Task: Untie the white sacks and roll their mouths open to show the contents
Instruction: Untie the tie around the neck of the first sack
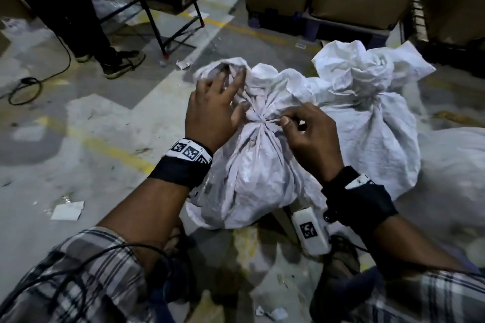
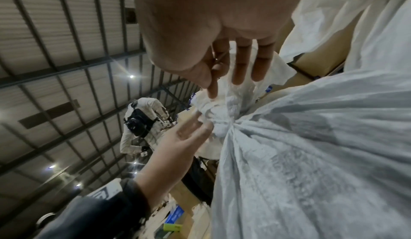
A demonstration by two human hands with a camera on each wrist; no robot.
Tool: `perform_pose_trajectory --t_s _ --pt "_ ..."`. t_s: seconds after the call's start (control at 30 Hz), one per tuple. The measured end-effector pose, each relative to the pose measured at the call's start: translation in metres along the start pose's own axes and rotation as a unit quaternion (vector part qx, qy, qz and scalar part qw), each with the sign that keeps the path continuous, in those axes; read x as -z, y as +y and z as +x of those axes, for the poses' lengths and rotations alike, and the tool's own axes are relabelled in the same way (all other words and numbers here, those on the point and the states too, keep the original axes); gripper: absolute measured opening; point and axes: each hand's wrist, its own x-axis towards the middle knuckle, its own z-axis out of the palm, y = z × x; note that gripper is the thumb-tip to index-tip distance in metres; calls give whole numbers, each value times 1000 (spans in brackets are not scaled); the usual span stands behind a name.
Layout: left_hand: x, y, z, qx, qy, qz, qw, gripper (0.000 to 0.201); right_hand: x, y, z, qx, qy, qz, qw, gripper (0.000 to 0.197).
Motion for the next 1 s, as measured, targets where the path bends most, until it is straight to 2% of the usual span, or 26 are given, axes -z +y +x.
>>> perform_pose_trajectory --t_s 0.1,0.2,0.27,0.33,0.4,0.5,0.57,0.6,0.67,0.73,0.77,0.83,0.93,1.0 --pt "-10 -2 -3 48 -123 -49 990 58 0 9 -3 -99 -7 -12 995 9" --pt "-14 1 -3 52 -125 -70 988 52 -6 16 4 -195 7 21 981 21" --pt "-14 3 -2 48 -110 -72 990 49 -14 16 10 -213 15 47 976 31" --pt "-12 3 -2 53 -111 -75 990 45 -25 10 13 -174 23 64 982 29" --pt "-8 0 -1 64 -99 -87 989 40 -37 4 17 -98 11 46 994 34" --pt "5 -6 3 82 -11 -117 990 25 -51 5 24 -11 -98 -35 994 59" --pt "14 -7 6 65 61 -145 985 17 -57 9 28 -22 -178 -77 981 68" --pt "18 -6 7 30 78 -167 982 18 -58 10 28 -32 -202 -93 974 65" --pt "22 -3 6 -78 49 -194 977 39 -59 11 26 -41 -217 -115 968 51" --pt "21 -2 3 -146 -27 -142 979 64 -56 13 24 -48 -225 -101 968 45" --pt "19 -2 2 -146 -64 -102 982 64 -54 14 24 -49 -232 -83 968 45" --pt "14 -4 2 -113 -100 -42 988 48 -52 17 21 -40 -229 -43 972 49" --pt "4 -5 3 -68 -111 -22 991 38 -52 20 12 -36 -167 -34 985 46" --pt "-3 -6 2 -51 -112 -31 992 39 -54 22 9 -45 -161 -47 985 42"
